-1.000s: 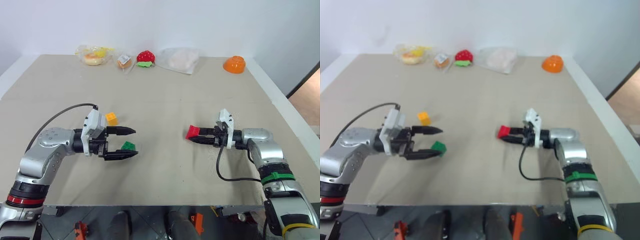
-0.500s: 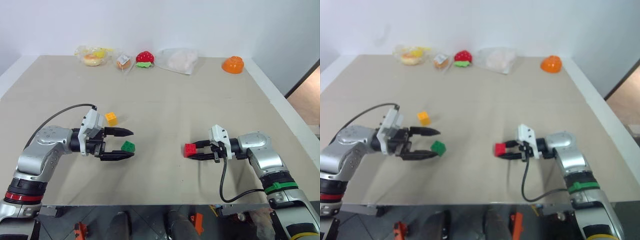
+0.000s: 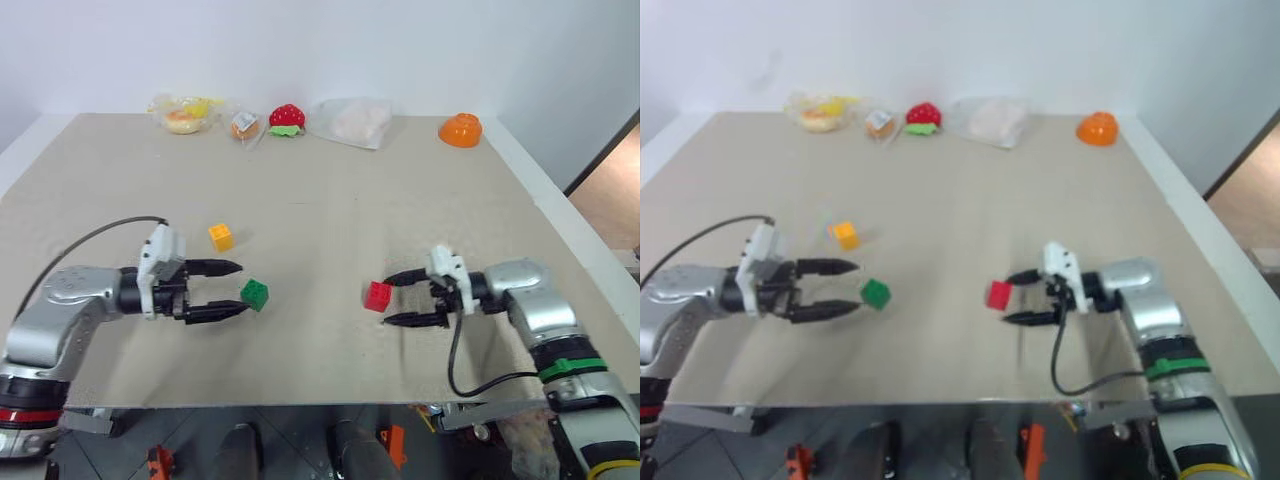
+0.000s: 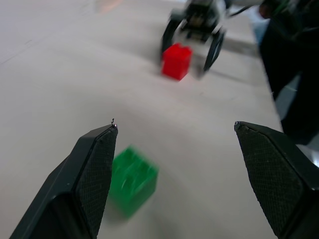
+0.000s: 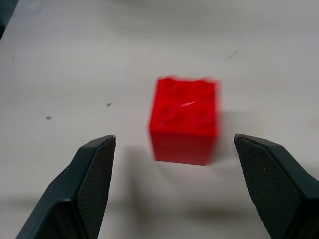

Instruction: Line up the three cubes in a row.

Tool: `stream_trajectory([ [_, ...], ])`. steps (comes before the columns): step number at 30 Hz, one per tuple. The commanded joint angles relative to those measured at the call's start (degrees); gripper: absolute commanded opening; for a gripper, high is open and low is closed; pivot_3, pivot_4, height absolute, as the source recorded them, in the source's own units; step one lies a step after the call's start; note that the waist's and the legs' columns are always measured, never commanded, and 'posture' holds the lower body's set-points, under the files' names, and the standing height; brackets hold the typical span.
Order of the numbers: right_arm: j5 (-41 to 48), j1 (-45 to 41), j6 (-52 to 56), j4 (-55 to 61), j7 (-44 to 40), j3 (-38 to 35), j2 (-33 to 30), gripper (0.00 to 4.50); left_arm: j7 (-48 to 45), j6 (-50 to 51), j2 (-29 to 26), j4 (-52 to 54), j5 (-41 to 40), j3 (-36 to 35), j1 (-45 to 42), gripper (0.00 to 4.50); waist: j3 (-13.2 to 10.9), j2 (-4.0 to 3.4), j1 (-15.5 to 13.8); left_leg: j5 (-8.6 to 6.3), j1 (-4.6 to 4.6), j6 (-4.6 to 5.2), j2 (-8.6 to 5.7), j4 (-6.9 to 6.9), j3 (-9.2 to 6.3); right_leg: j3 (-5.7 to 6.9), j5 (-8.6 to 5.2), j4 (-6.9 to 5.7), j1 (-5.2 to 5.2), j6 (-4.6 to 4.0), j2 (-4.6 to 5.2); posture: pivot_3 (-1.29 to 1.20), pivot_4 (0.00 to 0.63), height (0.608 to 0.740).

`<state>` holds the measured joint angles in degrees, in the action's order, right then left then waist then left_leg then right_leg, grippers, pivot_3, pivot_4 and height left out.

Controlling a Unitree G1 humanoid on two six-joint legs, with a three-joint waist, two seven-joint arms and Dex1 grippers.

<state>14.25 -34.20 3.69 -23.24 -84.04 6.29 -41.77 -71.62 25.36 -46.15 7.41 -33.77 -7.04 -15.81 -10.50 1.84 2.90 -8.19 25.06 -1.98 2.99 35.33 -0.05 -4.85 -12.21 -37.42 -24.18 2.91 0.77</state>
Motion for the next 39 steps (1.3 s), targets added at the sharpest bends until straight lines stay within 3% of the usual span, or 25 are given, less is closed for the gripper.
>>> stream_trajectory([
  [1,2.38,-3.47,0.01,3.05,0.09,-4.49,-2.78,3.99,1.15,0.22,-2.18,2.12,-0.50,-3.86,1.73,3.88,0.00,0.00,-0.03,0.00,0.00,0.00,-0.02,0.00,0.03,-0.01,0.00,0.00,0.00,0.00,0.04,0.00,0.150,0.740],
  [12,8.86,-2.94,6.97,16.08,5.24,-9.18,-2.96,3.99,4.27,2.85,-2.62,6.20,0.19,-1.95,8.06,3.88,0.00,0.00,-0.15,-0.05,0.08,-0.07,-0.01,-0.32,0.07,0.04,-0.19,0.02,-0.20,-0.02,0.08,0.00,0.150,0.740],
  [17,9.57,-1.26,8.69,20.05,7.41,-8.58,-2.23,3.99,6.91,4.52,-0.86,8.48,-0.34,-0.36,8.53,3.88,0.00,0.00,-0.15,-0.05,0.08,-0.07,-0.02,-0.35,0.07,0.03,-0.23,0.02,-0.20,-0.03,0.09,0.00,0.150,0.740],
  [29,12.65,2.53,12.65,28.04,10.56,-9.79,-2.67,3.99,17.15,1.34,6.72,8.01,6.78,4.25,7.62,3.88,0.00,0.00,-0.20,-0.05,0.07,-0.06,-0.03,-0.36,0.07,0.03,-0.23,0.03,-0.19,-0.02,0.08,0.00,0.150,0.740],
  [39,13.43,4.09,12.98,29.58,11.82,-10.33,-3.19,3.99,22.90,1.54,9.75,5.65,10.77,6.76,4.68,3.88,0.01,0.01,-0.24,-0.05,0.06,-0.06,-0.05,-0.34,0.05,0.03,-0.22,0.03,-0.15,-0.01,0.08,0.00,0.150,0.740],
])
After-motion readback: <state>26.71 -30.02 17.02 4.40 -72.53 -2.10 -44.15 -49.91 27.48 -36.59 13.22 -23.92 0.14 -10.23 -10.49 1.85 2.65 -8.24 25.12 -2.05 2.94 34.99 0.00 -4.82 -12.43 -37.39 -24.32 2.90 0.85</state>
